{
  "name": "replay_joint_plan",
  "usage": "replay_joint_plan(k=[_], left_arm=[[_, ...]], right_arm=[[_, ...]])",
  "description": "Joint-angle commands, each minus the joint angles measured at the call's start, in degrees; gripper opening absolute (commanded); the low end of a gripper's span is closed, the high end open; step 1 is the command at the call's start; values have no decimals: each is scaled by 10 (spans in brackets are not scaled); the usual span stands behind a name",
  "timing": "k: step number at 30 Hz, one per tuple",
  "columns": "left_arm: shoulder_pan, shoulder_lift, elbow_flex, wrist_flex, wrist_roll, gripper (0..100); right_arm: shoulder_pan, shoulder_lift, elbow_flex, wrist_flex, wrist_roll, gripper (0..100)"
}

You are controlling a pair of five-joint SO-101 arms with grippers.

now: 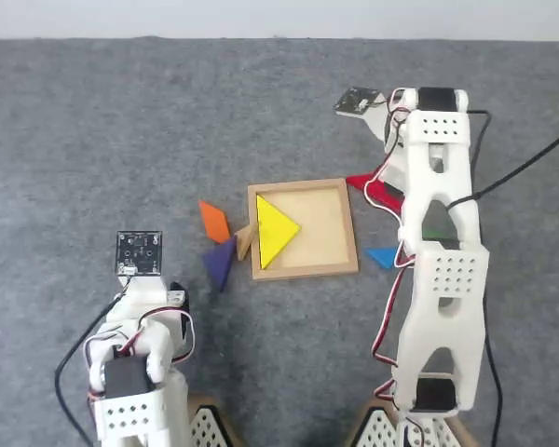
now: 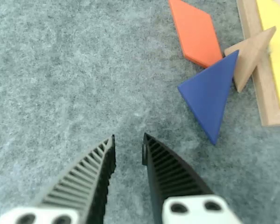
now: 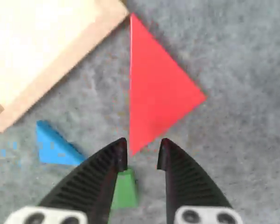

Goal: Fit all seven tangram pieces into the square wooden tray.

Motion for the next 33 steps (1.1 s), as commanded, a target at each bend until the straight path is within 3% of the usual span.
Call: replay_joint_plan(k=[1, 5, 9, 16, 33], left_arm=[[-4, -11, -7, 2, -1, 93], [-4, -11, -7, 2, -1, 93], [-4, -11, -7, 2, -1, 93], [-4, -11, -7, 2, -1, 93], [-4, -11, -7, 2, -1, 93]], right_arm=[[-14, -3, -32, -2, -1, 124], [-22, 14, -31, -58, 7, 273], [-30, 46, -31, -67, 68, 378], [-17, 82, -32, -116, 84, 386], [-17, 140, -32, -111, 136, 359]])
